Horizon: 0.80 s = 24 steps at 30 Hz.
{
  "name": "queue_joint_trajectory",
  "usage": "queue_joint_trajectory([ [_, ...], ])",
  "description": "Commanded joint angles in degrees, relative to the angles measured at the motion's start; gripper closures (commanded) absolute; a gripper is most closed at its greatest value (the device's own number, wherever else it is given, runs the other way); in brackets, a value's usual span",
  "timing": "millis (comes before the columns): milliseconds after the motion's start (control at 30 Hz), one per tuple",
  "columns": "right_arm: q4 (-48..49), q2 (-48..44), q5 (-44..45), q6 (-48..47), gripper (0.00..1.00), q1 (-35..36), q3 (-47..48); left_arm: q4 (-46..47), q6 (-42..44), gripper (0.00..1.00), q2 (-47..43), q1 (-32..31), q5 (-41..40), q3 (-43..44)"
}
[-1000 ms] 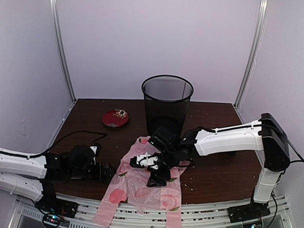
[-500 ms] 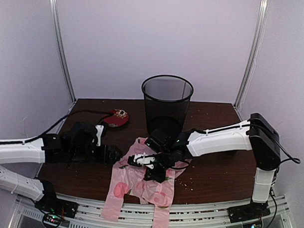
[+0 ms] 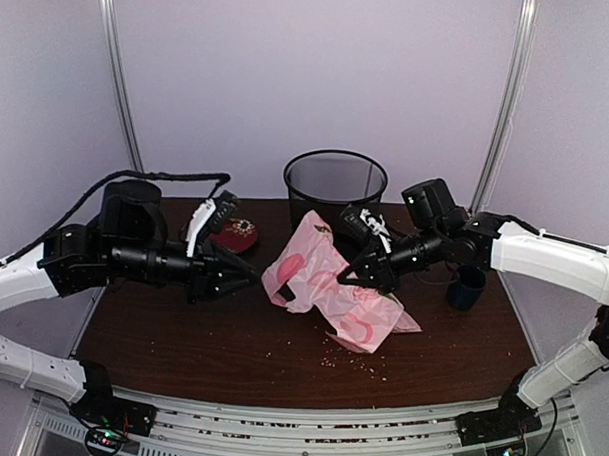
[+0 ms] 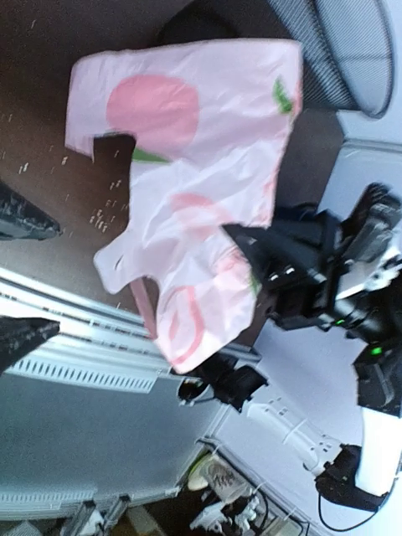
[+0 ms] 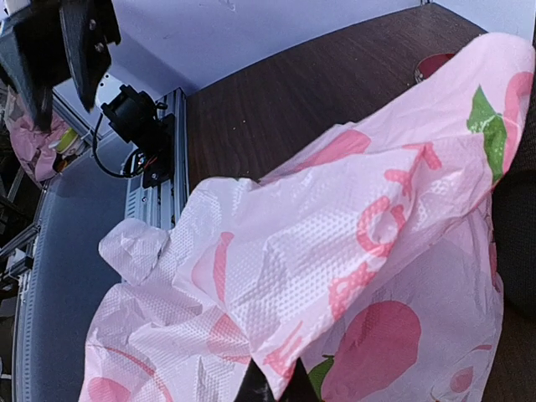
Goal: Put the trash bags into the trash bin
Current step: Pick up the trash bag from the corner of the board, then pass from the right arm to the left
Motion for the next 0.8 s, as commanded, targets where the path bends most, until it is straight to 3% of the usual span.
queue_joint_trajectory([
  [0,0.2,-3.2,-1.5,-0.1,1.00,-1.9,-4.8,10.1,2.3,0.56,4.5,-5.2,9.4,-5.1],
  [100,0.9,-6.2,2.0,-0.5,1.00,-2.7,-7.5,21.1,-4.4,0.33,7.9,-6.0,9.1,-8.7],
  [167,1.9,-7.1,3.0,-0.6,1.00,-3.6,-8.6,28.5,-10.8,0.25,10.1,-6.0,6.1,-11.2],
  [267,4.7,-8.3,5.1,-0.7,1.00,-4.5,-10.6,29.5,-19.2,0.24,15.9,-5.9,0.6,-10.7],
  [467,8.8,-10.2,7.0,-3.5,1.00,-5.2,-14.2,53.3,-31.2,0.26,24.1,-5.9,3.7,-17.5],
  [633,9.3,-10.8,6.6,-4.9,1.00,-5.4,-15.4,61.5,-32.0,0.16,29.8,-5.7,0.8,-15.8],
  [767,9.7,-11.9,6.1,-6.9,1.00,-5.5,-17.3,70.9,-35.4,0.14,34.0,-3.8,0.4,-16.3],
])
